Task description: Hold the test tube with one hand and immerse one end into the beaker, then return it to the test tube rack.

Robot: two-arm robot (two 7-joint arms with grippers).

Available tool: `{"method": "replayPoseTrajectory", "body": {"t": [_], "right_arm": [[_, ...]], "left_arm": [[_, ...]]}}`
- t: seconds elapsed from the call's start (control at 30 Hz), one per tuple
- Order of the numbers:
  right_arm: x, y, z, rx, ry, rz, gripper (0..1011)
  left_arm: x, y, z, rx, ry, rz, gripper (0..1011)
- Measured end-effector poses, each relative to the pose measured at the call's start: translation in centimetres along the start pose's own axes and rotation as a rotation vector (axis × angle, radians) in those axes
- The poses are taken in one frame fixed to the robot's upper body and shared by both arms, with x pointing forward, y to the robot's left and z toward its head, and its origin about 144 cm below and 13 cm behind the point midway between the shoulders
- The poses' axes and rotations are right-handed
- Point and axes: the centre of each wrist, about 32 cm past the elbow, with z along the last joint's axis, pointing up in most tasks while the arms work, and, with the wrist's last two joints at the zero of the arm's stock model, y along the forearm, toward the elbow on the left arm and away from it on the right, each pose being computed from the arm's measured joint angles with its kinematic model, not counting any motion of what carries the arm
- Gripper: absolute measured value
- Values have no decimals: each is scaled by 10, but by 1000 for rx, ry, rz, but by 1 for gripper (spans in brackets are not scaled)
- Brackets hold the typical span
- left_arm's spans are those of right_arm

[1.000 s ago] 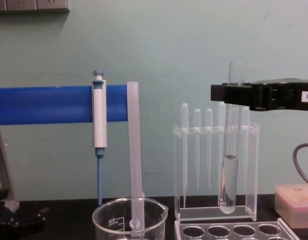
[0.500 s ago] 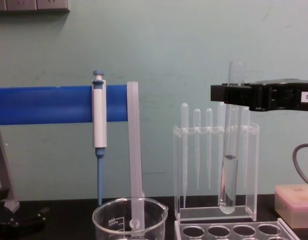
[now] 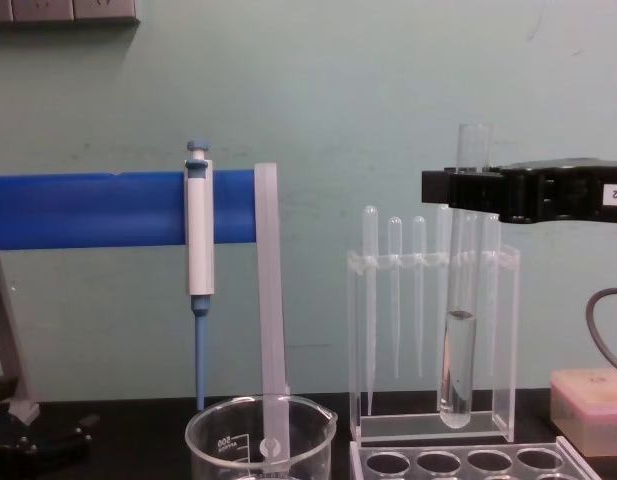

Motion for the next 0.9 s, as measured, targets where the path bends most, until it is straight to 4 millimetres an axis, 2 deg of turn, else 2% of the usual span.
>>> {"method": "replayPoseTrajectory", "body": {"t": [0.63, 0.9], "right_arm": [[0, 2, 3, 0, -9, 9, 225], [-8, 21, 16, 15, -24, 63, 225]], "left_arm": [[0, 0, 0, 0, 0, 0, 1000], [0, 0, 0, 0, 0, 0, 1000]]}}
